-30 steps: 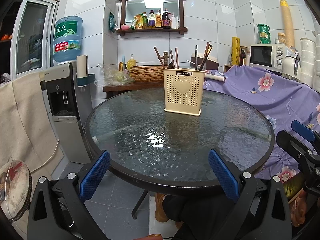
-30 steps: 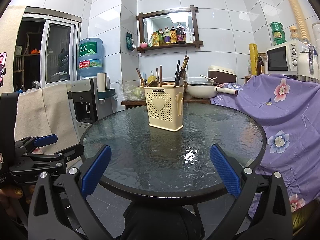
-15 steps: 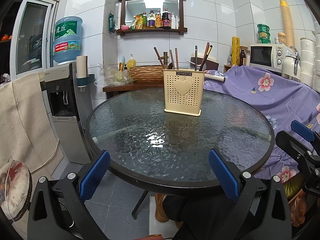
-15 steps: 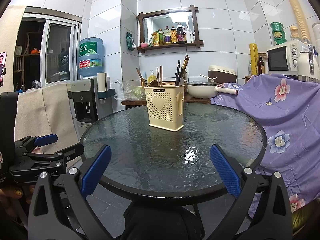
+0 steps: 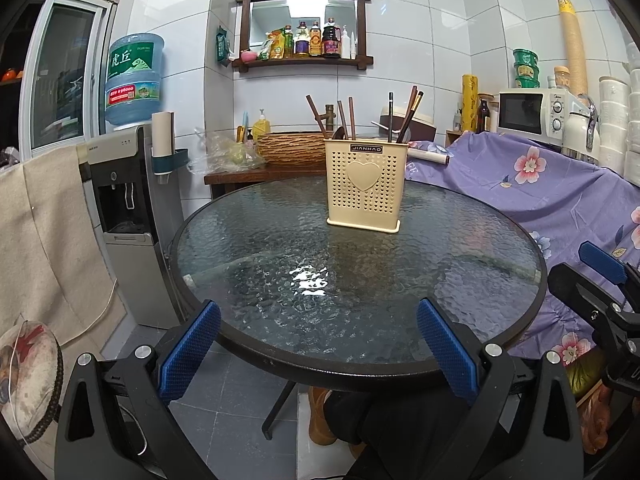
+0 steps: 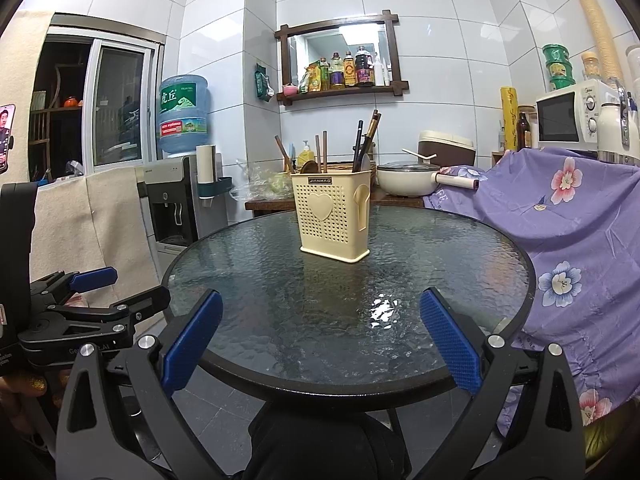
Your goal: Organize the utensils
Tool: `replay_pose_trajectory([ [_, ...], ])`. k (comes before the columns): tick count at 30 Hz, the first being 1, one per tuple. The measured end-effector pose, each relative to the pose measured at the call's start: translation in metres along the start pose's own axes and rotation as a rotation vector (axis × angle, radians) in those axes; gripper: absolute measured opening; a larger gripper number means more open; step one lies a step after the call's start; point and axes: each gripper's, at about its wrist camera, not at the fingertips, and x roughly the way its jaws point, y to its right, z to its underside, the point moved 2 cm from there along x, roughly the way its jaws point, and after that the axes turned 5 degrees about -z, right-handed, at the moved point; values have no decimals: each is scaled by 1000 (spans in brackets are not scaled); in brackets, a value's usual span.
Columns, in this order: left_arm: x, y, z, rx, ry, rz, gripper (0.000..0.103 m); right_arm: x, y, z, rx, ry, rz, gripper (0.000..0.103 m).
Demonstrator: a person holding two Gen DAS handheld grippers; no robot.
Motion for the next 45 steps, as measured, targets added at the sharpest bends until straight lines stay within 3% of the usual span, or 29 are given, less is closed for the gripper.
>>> replay_pose_trajectory([
  [45, 1, -1, 0, 7, -5, 3, 97, 1, -2, 2, -6, -4, -6, 97],
])
